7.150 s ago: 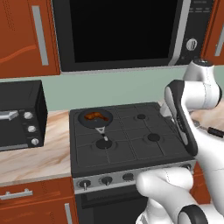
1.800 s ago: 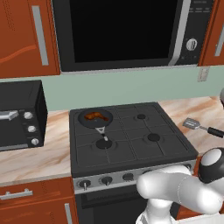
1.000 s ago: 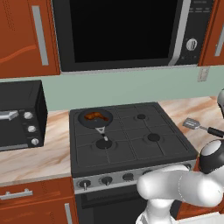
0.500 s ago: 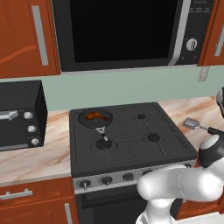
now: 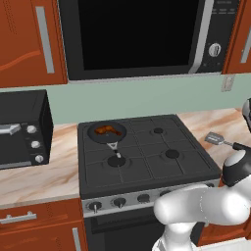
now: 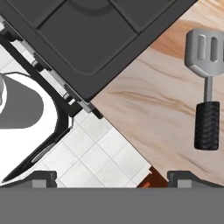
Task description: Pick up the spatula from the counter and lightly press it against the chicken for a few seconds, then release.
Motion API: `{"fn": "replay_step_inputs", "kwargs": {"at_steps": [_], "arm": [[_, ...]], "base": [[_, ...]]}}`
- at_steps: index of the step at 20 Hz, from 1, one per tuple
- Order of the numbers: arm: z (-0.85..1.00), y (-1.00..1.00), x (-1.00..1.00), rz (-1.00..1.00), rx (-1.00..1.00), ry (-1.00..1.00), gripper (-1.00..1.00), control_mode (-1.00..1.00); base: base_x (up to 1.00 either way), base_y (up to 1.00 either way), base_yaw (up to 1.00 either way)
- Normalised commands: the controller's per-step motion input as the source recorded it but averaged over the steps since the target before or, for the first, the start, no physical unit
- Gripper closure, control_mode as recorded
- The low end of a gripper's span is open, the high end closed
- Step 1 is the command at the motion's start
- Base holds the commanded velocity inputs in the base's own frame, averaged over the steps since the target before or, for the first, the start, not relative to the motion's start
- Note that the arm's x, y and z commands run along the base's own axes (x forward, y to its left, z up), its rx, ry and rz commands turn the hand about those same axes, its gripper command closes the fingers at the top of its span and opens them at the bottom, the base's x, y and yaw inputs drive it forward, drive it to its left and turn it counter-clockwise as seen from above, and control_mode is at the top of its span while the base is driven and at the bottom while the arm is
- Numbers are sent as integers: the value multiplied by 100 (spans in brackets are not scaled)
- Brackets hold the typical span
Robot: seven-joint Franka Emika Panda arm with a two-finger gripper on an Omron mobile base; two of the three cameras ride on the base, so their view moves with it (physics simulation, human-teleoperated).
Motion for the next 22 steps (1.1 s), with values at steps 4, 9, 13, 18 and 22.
{"fn": "replay_step_inputs", "kwargs": {"at_steps": [4, 9, 13, 18, 22], "arm": [[-7, 0, 2, 0, 0, 0, -100, -100], [-2, 0, 1, 0, 0, 0, -100, -100], [-2, 0, 3, 0, 0, 0, -100, -100], [-4, 0, 3, 0, 0, 0, -100, -100], [-7, 0, 3, 0, 0, 0, -100, -100]], "base": [[0, 0, 0], [0, 0, 0], [0, 0, 0], [0, 0, 0], [0, 0, 0]]}}
